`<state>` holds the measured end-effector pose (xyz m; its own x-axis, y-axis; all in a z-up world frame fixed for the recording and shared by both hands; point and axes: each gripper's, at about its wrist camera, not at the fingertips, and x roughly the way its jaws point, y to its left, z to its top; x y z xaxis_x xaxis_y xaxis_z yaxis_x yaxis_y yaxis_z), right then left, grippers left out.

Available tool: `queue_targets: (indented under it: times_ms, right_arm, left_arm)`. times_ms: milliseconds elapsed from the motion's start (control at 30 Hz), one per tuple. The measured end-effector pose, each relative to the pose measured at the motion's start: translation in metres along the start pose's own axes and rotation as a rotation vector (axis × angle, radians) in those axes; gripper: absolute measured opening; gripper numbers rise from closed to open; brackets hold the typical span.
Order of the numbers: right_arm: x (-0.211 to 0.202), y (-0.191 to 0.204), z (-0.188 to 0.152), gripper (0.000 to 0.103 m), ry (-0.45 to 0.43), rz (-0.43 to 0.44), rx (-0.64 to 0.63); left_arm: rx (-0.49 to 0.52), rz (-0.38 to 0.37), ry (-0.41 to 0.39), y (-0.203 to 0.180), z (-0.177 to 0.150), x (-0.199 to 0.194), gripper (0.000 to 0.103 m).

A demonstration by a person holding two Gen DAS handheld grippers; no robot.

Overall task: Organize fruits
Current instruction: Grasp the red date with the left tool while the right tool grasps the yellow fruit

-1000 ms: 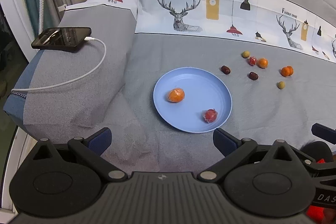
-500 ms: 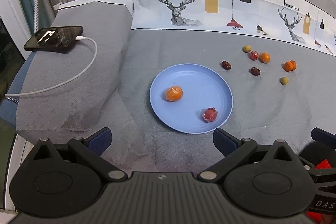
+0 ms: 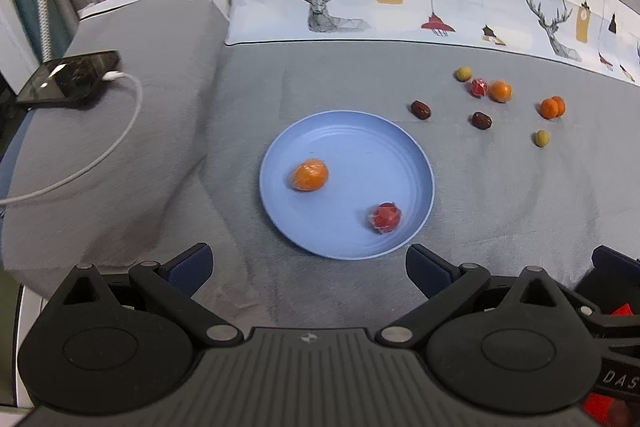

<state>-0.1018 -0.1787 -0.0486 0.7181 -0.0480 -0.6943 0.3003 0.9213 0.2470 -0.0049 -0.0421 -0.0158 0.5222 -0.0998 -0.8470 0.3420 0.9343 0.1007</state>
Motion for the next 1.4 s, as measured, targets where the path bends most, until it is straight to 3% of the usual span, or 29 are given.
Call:
queue_targets:
  times_ms: [200, 433, 567, 700, 1100, 1233, 1267, 1300, 1333, 1367, 1400]
  right_arm:
    - [0.016, -0.030, 0.010, 0.102, -0.047, -0.094, 0.029]
    - [0.048, -0.088, 0.033, 0.102, -0.114, -0.252, 0.068]
    - [0.077, -0.121, 0.048, 0.102, -0.133, -0.313, 0.068]
    - [0.113, -0.149, 0.060, 0.102, -0.133, -0.361, 0.045]
    - [0.222, -0.187, 0.074, 0.102, -0.044, -0.394, 0.035]
    - [0.223, -0.185, 0.064, 0.102, -0.107, -0.395, 0.012]
    - [0.223, -0.186, 0.064, 0.102, -0.109, -0.394, 0.013]
    - [0.222, -0.186, 0.065, 0.102, -0.108, -0.395, 0.010]
    - [0.221, -0.185, 0.065, 0.099, -0.106, -0.387, 0.008]
    - [0.219, -0.183, 0.065, 0.083, -0.107, -0.371, 0.003]
    - [0.216, -0.179, 0.067, 0.065, -0.113, -0.359, -0.009]
  left_arm:
    - [0.058, -0.016, 0.016, -0.029, 0.022, 0.023, 0.103]
    - [0.106, -0.076, 0.015, -0.081, 0.074, 0.065, 0.103]
    - [0.179, -0.097, 0.000, -0.123, 0.103, 0.100, 0.103]
    - [0.233, -0.093, 0.039, -0.153, 0.127, 0.148, 0.103]
    - [0.214, -0.007, 0.210, -0.150, 0.178, 0.274, 0.103]
    - [0.189, -0.070, 0.241, -0.142, 0.190, 0.286, 0.102]
    - [0.197, -0.079, 0.242, -0.142, 0.192, 0.285, 0.098]
    - [0.205, -0.086, 0.243, -0.142, 0.192, 0.283, 0.085]
    - [0.200, -0.115, 0.252, -0.141, 0.193, 0.280, 0.059]
    - [0.194, -0.141, 0.269, -0.141, 0.193, 0.275, 0.040]
    - [0.196, -0.156, 0.293, -0.142, 0.193, 0.272, 0.029]
